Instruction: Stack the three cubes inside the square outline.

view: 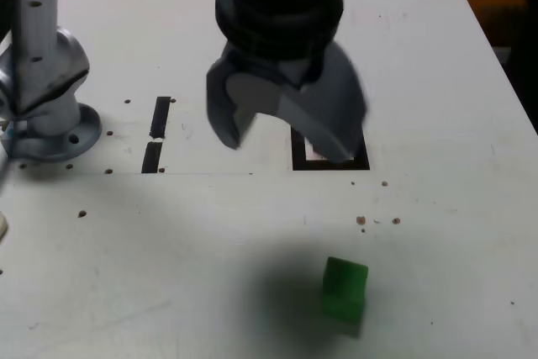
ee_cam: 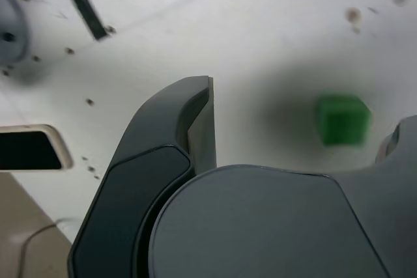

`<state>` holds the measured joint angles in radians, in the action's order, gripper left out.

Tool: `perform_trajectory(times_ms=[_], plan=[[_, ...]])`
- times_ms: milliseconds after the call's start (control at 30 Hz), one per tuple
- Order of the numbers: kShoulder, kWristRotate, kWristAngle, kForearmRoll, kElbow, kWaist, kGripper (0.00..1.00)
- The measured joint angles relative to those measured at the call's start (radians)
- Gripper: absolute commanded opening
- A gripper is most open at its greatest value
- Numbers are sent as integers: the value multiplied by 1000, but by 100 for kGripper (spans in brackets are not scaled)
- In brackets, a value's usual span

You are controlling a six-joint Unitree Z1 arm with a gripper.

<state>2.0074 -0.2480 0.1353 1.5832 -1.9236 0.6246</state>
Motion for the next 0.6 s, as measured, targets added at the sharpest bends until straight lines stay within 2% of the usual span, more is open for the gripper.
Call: perform_trajectory(times_ms=[33, 100, 233, 467, 533, 600], plan=[[35, -17, 15, 0, -60, 42, 100], [140, -36, 21, 0, -178, 74, 100], [235, -60, 26, 11, -314, 84, 100], [324, -83, 3, 19, -379, 73, 100], [344, -91, 9, 25, -375, 72, 100], [358, -110, 31, 30, -361, 68, 100]])
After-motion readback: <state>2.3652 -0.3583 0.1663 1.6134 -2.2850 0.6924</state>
